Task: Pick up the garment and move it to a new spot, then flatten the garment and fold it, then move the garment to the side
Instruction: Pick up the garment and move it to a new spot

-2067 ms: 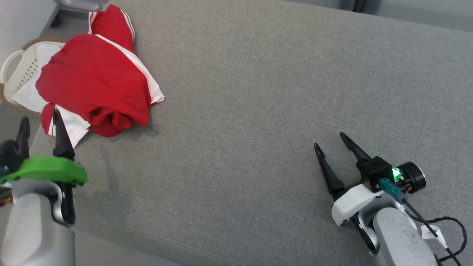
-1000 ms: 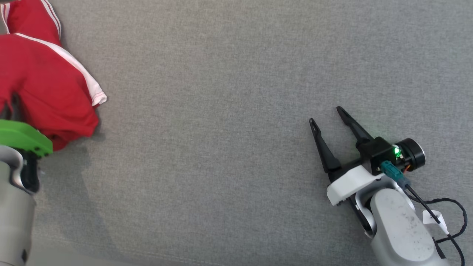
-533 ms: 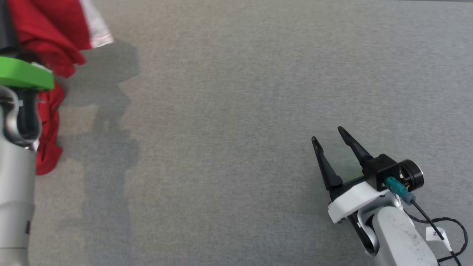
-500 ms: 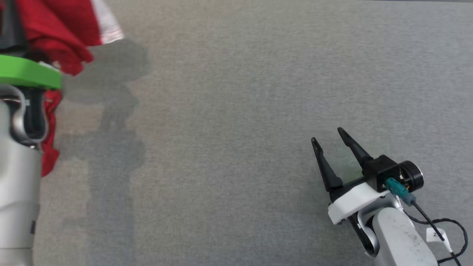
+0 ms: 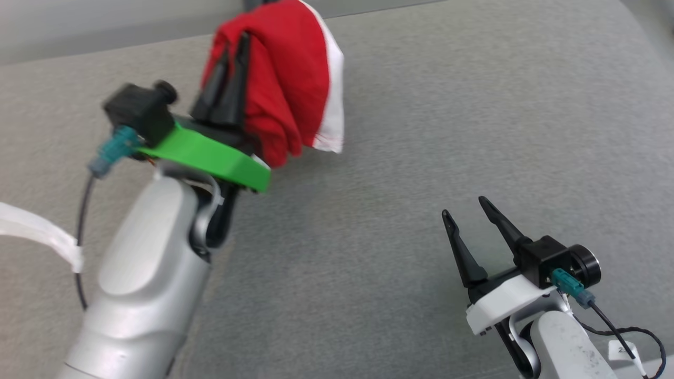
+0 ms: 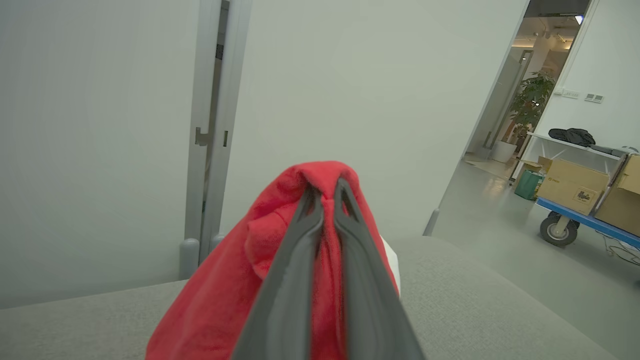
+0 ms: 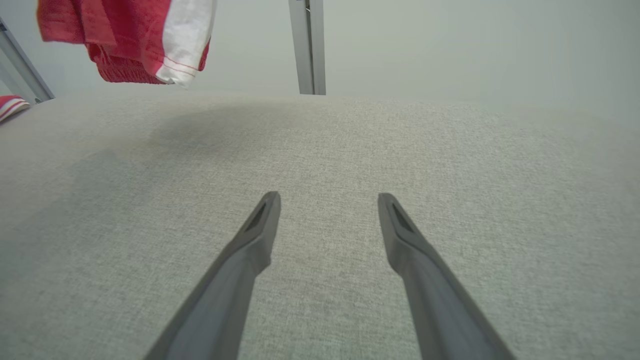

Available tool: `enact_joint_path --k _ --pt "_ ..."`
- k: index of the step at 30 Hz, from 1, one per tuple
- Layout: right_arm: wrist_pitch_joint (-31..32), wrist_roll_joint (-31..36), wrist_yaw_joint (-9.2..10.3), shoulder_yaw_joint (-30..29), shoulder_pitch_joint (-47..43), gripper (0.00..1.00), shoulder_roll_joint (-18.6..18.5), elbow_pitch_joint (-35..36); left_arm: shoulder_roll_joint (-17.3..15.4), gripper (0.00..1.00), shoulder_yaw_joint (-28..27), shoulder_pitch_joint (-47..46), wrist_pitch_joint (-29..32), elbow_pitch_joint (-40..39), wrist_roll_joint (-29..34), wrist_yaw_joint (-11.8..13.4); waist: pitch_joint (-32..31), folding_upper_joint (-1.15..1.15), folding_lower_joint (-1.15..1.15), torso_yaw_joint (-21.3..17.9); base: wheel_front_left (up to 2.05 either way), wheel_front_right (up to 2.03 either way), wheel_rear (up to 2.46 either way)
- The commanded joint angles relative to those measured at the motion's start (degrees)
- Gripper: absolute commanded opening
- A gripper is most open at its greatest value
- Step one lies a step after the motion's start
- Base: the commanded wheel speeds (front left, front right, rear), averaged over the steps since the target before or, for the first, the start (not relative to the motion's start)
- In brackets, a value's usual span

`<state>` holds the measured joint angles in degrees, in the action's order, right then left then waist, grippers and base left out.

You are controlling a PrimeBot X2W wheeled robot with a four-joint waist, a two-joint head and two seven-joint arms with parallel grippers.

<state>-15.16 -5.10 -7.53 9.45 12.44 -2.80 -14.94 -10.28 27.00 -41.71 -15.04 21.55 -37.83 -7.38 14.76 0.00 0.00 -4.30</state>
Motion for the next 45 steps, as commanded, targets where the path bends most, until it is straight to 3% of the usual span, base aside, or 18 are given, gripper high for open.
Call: enact_joint_path --k 1,5,6,7,8,16,27,35,45 --pt "0.0 -0.5 0.08 0.0 -0.9 1.00 -0.2 0.3 0.5 0.00 0.7 1.4 -0.2 0.4 0.7 -0.1 -1.1 0.00 0.00 -7.4 0.00 0.00 0.00" --pt "0.0 -0.9 0.08 -0.3 -1.9 1.00 -0.2 0.5 2.4 0.00 3.8 4.7 -0.2 1.9 1.7 -0.1 -1.1 0.00 0.00 -9.8 0.00 0.00 0.00" --pt "0.0 -0.9 0.08 -0.3 -2.1 1.00 -0.2 0.6 2.7 0.15 3.9 5.6 -0.2 2.4 1.9 -0.1 -1.2 0.00 0.00 -10.1 0.00 0.00 0.00" --pt "0.0 -1.0 0.08 -0.2 -2.4 1.00 -0.2 0.7 2.7 0.51 4.1 6.7 -0.2 3.2 2.7 -0.1 -1.3 0.00 0.00 -10.3 0.00 0.00 0.00" --pt "0.0 -1.1 0.08 -0.3 -2.5 1.00 -0.2 0.7 2.8 1.00 4.2 7.6 -0.2 4.2 3.3 -0.1 -1.4 0.00 0.00 -10.4 0.00 0.00 0.00" --pt "0.0 -1.1 0.08 -1.4 -3.2 1.00 -0.2 0.2 3.8 1.00 -5.0 17.5 -0.2 8.0 9.6 0.4 -3.0 0.00 0.00 -8.4 0.00 0.00 0.00" --pt "0.0 -1.4 0.08 -2.5 -4.9 1.00 -0.2 -0.8 6.1 1.00 -23.4 31.7 -0.1 0.3 19.4 0.2 -7.8 0.00 0.00 -2.6 0.00 0.00 0.00" --pt "0.0 -0.9 0.08 -2.8 -6.6 1.00 -0.2 -2.2 7.0 1.00 -27.5 39.5 -0.1 -3.9 24.6 -0.1 -10.8 0.00 0.00 -0.4 0.00 0.00 0.00" --pt "0.0 -0.7 0.08 -3.2 -7.3 1.00 -0.2 -3.3 7.3 1.00 -27.6 42.5 -0.1 -3.9 24.7 -0.2 -10.3 0.00 0.00 1.9 0.00 0.00 0.00"
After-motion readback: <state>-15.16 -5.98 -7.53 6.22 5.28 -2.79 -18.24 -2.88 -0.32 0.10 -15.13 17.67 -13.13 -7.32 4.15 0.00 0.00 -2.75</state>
